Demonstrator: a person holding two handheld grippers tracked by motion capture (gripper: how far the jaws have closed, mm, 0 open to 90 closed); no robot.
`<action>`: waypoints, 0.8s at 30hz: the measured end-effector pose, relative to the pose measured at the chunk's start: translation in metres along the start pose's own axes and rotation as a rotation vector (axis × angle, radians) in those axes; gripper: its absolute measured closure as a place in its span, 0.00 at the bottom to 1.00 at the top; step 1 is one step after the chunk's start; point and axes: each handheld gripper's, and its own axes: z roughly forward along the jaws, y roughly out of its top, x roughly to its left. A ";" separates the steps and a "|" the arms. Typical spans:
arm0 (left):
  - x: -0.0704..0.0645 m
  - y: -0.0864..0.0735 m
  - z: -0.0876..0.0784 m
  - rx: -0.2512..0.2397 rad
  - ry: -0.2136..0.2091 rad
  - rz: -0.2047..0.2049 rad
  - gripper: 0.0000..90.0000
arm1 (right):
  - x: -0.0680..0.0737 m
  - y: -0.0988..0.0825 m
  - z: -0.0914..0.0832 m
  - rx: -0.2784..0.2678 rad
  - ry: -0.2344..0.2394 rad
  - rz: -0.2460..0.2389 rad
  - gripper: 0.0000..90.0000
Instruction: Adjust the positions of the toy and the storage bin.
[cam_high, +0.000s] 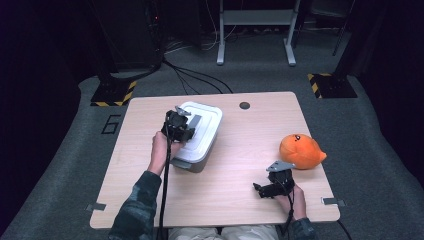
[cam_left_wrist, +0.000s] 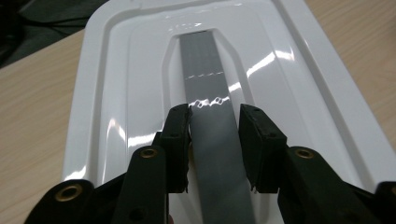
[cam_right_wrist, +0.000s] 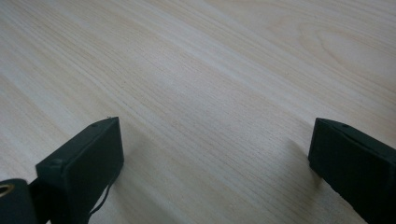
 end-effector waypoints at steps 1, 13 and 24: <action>0.000 0.000 0.001 -0.009 -0.030 -0.002 0.73 | 0.000 0.000 0.000 0.000 0.000 0.000 0.03; -0.010 -0.001 0.000 -0.027 -0.156 0.071 0.74 | 0.000 0.000 0.000 -0.001 -0.001 0.001 0.03; -0.018 -0.004 -0.002 -0.033 -0.268 0.132 0.74 | 0.000 0.000 0.000 -0.002 -0.002 0.002 0.03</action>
